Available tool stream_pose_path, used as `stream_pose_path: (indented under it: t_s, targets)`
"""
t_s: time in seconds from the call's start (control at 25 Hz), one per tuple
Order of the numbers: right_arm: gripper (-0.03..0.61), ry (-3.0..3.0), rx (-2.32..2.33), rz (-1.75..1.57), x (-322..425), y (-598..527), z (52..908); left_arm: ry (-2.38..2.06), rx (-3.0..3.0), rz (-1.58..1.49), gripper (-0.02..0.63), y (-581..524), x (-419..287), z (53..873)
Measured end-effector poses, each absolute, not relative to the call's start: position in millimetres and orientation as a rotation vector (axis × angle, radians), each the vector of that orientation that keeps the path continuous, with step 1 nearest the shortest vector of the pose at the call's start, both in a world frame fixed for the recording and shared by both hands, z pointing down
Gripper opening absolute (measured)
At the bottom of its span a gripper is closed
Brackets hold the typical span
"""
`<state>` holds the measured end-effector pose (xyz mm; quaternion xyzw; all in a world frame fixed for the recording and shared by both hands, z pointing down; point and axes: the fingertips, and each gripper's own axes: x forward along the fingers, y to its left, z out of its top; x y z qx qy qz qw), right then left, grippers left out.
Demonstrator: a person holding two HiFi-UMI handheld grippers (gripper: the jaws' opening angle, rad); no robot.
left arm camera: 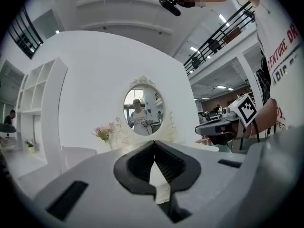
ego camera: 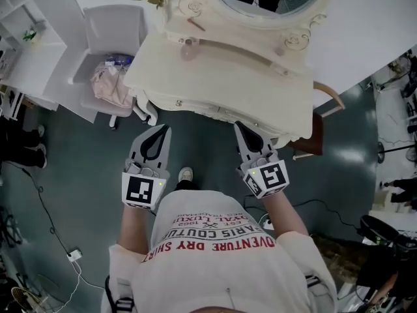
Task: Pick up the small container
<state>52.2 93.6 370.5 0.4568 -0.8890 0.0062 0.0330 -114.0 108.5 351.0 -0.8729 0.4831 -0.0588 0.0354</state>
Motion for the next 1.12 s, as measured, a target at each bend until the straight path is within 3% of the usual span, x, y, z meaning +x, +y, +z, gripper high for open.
stream_pose_path:
  t_s: [0.48, 1.12]
  targets:
    - [-0.002, -2.619, 1.522, 0.081, -1.6, -56.7, 387.8, 1.414, -2.800, -0.235, 0.008, -50.4, -169.0, 382.8]
    - [-0.002, -2.588, 1.434, 0.193, 29.4, -251.6, 434.6, 1.393, -2.920, -0.342, 0.008, -240.2, -106.2, 436.8]
